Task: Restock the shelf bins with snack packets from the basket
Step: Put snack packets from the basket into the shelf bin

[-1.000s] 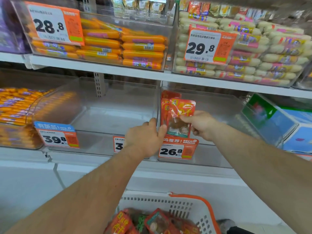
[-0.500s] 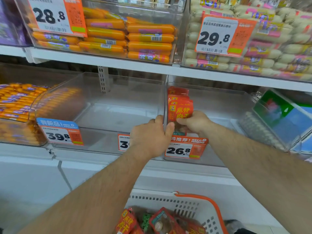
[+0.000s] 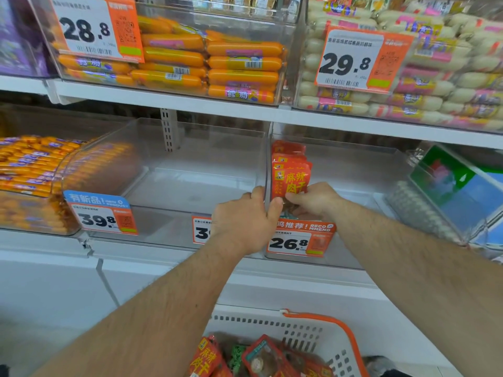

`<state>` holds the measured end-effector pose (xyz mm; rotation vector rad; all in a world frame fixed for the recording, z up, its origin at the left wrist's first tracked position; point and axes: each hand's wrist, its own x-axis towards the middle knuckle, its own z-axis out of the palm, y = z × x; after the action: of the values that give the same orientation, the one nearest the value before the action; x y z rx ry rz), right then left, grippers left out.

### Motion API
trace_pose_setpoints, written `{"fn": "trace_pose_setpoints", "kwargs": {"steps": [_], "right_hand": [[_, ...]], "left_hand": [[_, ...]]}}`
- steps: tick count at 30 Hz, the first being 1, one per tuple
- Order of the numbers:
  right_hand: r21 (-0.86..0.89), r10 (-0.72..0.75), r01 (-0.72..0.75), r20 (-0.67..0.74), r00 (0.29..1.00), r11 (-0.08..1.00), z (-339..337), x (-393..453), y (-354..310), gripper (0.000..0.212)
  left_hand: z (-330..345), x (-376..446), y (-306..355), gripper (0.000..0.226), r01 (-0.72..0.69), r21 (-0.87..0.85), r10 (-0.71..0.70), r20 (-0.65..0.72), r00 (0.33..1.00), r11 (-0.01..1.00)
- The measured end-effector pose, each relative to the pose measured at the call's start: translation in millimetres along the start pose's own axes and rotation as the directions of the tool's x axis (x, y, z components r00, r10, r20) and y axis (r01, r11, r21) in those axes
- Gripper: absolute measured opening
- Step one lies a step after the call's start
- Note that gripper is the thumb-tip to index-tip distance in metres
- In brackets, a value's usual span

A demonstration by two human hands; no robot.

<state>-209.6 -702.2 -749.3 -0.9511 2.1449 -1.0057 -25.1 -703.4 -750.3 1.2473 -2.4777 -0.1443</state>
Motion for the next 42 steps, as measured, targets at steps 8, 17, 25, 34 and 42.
{"fn": "trace_pose_setpoints", "kwargs": {"steps": [8, 17, 25, 34, 42], "right_hand": [[-0.03, 0.052, -0.052, 0.011, 0.999, 0.998, -14, -13, -5, 0.032], [-0.598, -0.879, 0.644, -0.347, 0.327, 0.476, -16, -116, 2, 0.019], [-0.652, -0.356, 0.506, 0.361, 0.862, 0.564, 54, -154, 97, 0.018], [-0.71, 0.25, 0.097, 0.368, 0.895, 0.698, 137, -152, 216, 0.088], [-0.836, 0.167, 0.256, 0.376, 0.912, 0.486, 157, -178, 237, 0.076]], "left_hand": [[-3, 1, -1, 0.058, -0.004, 0.005, 0.004, 0.029, 1.0, 1.0], [-12, -11, -6, 0.069, -0.187, -0.159, 0.132, -0.306, 0.943, 0.969], [61, -122, -25, 0.047, -0.284, -0.394, 0.235, -0.168, 0.957, 0.874], [120, -203, -46, 0.027, 0.154, -0.401, 0.025, 0.405, 0.914, 0.903], [115, -210, -55, 0.028, 0.212, -0.349, -0.023, 0.473, 0.881, 0.913]]}}
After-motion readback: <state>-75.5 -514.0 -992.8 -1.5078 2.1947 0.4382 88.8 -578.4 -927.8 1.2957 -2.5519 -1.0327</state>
